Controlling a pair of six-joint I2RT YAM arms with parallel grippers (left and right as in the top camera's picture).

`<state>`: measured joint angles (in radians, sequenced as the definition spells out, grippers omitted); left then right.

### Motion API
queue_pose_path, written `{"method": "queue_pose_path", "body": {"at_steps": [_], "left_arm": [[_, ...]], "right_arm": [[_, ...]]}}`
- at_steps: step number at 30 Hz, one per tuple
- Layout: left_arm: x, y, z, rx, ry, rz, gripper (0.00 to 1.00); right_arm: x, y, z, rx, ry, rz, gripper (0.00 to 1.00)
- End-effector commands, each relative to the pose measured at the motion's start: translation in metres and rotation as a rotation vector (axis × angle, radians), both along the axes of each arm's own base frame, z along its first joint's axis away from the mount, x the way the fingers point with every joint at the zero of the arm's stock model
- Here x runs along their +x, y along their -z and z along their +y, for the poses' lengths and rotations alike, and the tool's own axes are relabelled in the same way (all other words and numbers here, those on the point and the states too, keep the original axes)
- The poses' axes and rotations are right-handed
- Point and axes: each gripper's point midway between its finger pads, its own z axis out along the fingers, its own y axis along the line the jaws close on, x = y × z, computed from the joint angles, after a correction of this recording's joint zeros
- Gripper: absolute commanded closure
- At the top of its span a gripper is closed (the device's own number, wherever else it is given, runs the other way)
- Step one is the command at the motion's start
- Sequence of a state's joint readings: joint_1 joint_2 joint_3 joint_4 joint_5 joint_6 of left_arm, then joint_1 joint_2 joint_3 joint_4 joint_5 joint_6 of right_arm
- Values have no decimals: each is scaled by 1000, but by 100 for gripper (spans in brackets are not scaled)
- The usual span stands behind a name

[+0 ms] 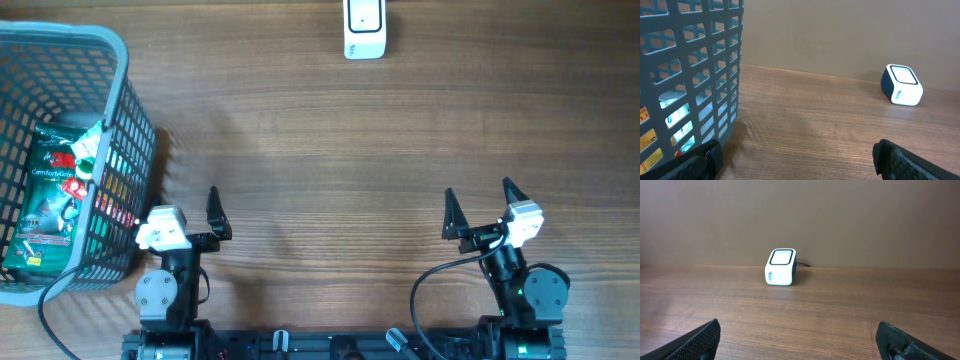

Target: Scan the item barcode

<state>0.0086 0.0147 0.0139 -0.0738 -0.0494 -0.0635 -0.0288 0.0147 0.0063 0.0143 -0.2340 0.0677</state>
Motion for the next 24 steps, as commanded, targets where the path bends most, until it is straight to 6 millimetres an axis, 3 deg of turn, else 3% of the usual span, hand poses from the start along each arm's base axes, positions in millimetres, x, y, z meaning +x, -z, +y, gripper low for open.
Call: {"method": "queue_pose_path", "body": {"at_steps": [1,22,24], "left_arm": [[0,1,-1,18,10,-4,0],[0,-7,-1,17,12,-35,0],[1,-6,-8,15,52,-35,0]], "right_arm": [[0,-2,-2,13,12,-6,0],[0,-2,-2,12,12,-6,0],[0,-2,-2,13,12,-6,0]]}}
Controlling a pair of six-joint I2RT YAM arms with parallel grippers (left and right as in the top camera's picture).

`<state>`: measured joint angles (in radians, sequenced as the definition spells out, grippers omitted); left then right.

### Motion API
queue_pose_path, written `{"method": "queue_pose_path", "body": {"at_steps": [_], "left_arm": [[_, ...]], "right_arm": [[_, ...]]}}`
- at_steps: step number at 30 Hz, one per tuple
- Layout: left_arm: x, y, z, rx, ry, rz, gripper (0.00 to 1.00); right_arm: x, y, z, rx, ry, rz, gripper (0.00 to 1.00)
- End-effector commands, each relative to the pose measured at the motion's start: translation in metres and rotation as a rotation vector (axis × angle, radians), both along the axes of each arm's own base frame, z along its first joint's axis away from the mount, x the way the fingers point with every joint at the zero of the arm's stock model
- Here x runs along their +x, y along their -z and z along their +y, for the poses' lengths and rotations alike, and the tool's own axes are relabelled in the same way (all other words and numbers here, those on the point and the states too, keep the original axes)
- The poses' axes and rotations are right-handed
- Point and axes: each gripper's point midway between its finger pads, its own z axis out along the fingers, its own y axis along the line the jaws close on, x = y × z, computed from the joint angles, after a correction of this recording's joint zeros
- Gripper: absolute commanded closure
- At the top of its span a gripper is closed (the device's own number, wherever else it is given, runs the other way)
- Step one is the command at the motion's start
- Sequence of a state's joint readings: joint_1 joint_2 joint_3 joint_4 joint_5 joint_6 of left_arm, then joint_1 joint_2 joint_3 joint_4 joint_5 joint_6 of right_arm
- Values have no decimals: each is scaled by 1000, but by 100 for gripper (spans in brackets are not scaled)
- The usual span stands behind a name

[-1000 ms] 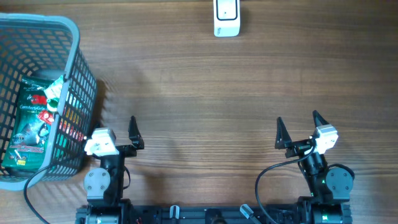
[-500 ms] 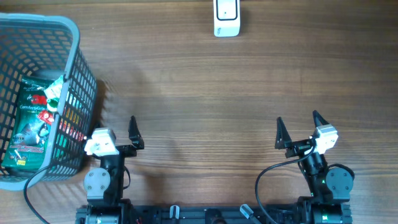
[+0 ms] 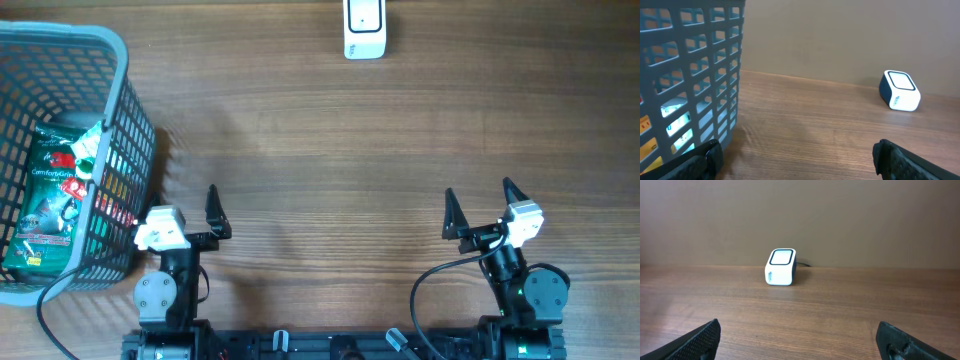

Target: Scan the item barcode

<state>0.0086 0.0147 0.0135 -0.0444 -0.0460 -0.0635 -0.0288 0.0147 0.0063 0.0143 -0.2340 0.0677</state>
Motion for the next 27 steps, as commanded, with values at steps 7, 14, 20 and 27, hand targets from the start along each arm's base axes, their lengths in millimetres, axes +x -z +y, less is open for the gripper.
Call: {"method": "queue_pose_path", "body": {"at_steps": [7,14,20,27], "left_arm": [[-3,-15,-34,-52,198,-42,0],[-23,-109,-40,-65,238,-211,0],[-20,-182,-35,-98,211,-170,0],[28,-272,-32,-113,182,46,0]], "right_arm": [[0,-2,-2,13,12,-6,0],[0,-2,-2,13,12,-6,0],[0,-2,-2,13,12,-6,0],[0,-2,-2,12,11,-6,1]]}}
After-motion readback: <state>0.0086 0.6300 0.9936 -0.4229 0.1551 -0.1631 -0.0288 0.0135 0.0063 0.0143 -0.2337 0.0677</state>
